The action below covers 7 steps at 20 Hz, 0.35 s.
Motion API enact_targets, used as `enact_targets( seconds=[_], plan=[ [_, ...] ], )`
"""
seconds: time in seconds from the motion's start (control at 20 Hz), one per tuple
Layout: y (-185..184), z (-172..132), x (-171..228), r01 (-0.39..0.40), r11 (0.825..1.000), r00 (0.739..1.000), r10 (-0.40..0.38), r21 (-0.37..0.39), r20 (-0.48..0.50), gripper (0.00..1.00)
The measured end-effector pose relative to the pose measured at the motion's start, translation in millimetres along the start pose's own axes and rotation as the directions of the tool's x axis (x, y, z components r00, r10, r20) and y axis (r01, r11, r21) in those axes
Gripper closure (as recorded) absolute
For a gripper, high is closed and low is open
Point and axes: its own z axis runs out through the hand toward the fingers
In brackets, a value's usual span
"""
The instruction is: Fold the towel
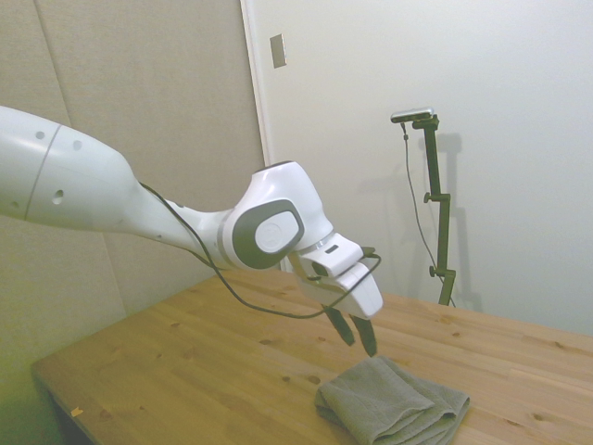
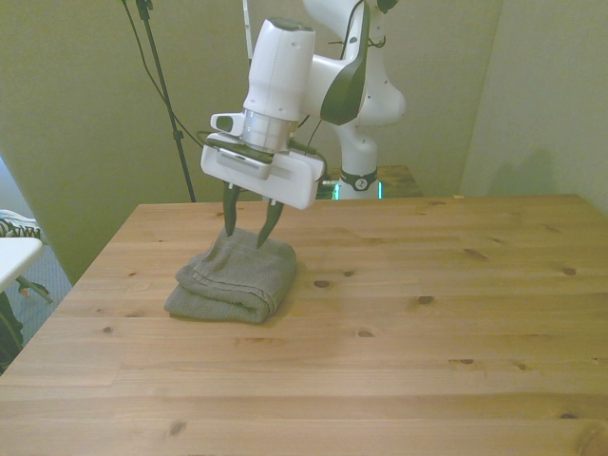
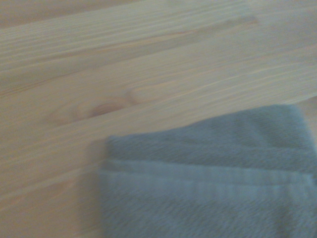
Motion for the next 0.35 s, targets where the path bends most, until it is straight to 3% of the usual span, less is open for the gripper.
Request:
enact_targets(
  seconds=[0.15, 0.35],
  plan=[
    [-2.8, -36.7, -46.9, 0.074, 0.996, 0.988, -0.08, 0.055, 0.131, 0.0],
    [23.1, -85.7, -100.8, 0.164, 0.98, 0.952, -0.187, 0.112, 0.243, 0.0]
  ],
)
